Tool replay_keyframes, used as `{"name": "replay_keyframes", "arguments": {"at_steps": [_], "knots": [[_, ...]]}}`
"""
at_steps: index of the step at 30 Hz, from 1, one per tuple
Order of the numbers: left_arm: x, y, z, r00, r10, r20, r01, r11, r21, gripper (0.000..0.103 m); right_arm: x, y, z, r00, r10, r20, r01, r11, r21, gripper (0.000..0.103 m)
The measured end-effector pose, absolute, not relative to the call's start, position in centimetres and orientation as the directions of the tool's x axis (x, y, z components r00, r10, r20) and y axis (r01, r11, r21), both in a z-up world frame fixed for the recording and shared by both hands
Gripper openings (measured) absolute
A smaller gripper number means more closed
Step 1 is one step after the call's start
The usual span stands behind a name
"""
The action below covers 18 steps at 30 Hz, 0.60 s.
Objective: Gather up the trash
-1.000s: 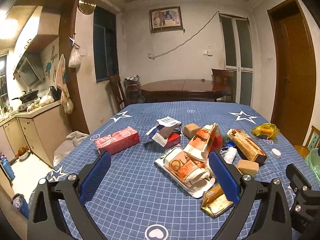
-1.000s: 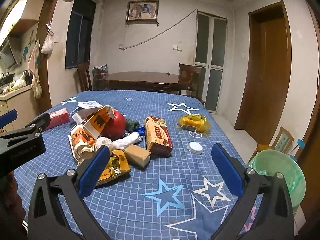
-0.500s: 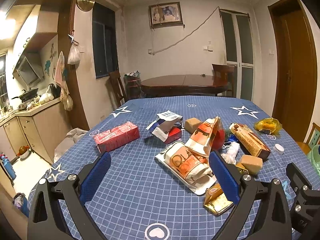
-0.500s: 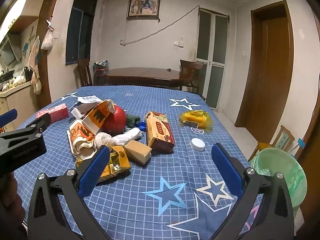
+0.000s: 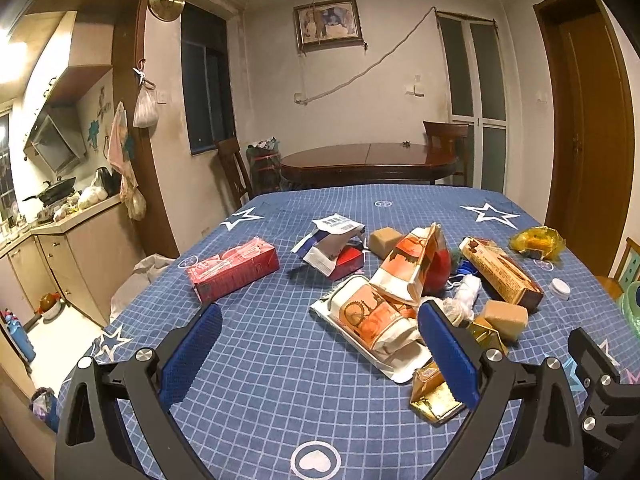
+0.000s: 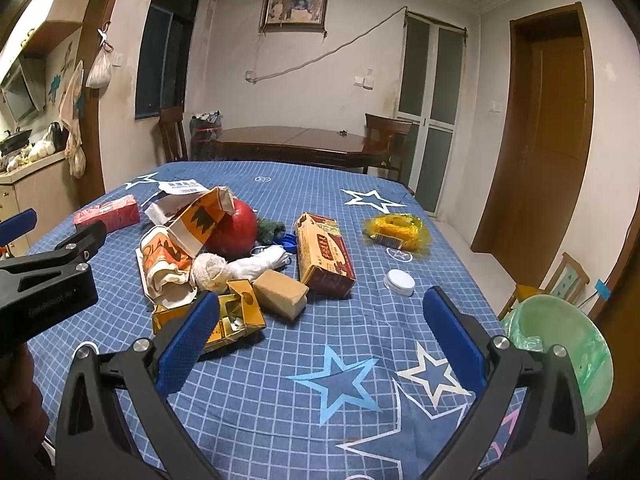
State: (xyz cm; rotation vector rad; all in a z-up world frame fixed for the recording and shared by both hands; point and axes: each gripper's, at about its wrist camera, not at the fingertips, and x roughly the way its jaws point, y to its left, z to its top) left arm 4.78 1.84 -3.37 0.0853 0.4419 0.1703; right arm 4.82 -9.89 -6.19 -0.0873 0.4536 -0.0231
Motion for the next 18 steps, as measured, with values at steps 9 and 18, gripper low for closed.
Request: {"name": "replay_keyframes", "arguments": {"at_steps": [9, 18], "knots": [[4.3, 2.0, -3.5, 0.886, 0.188, -0.424, -0.144, 0.981, 0.132, 0.098, 4.6, -9.8, -6.2, 0.892, -0.039, -0.450, 0.000, 0.996, -0.086, 0.098], [4.2, 6.7, -4.2, 0.849, 0.271, -0.454, -0.242, 0.962, 0.123, 0.098, 6.0, -8.2, -6.9, 0.846, 0.035, -0.532, -0.098, 0.991, -0.091, 0.098]]}}
